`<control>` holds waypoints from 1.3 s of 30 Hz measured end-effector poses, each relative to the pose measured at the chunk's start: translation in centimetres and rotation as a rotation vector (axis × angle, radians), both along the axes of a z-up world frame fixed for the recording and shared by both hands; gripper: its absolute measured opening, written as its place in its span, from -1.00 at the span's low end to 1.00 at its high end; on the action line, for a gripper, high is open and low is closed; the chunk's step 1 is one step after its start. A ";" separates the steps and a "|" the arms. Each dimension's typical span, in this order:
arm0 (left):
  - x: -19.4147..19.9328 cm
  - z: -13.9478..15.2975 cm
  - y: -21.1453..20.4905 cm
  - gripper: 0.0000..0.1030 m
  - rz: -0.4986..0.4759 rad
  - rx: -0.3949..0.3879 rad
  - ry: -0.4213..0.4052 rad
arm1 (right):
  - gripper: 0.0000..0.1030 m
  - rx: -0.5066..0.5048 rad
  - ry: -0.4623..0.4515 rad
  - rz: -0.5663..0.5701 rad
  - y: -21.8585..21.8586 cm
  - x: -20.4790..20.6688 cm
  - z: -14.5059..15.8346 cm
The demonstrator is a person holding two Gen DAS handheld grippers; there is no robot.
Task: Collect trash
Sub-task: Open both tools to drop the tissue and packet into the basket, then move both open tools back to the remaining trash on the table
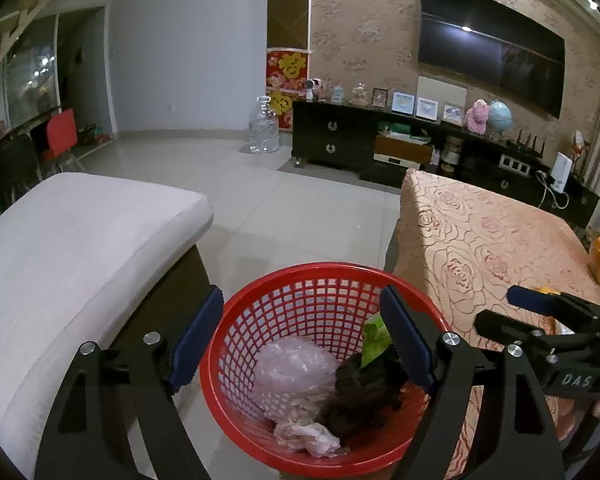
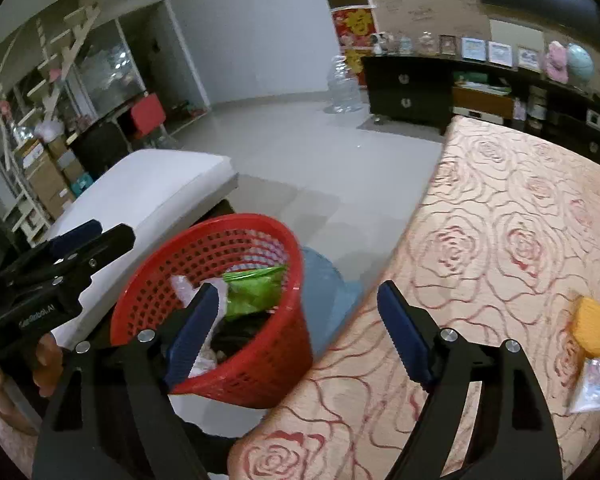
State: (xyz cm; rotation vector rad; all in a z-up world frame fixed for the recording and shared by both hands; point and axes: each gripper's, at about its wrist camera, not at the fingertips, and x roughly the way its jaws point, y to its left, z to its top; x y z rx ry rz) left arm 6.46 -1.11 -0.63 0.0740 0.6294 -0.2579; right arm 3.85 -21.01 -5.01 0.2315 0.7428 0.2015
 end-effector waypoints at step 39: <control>-3.7 -0.1 -12.7 0.58 -0.226 0.087 -0.043 | 0.65 -0.066 0.025 -0.589 -21.7 -12.7 -1.1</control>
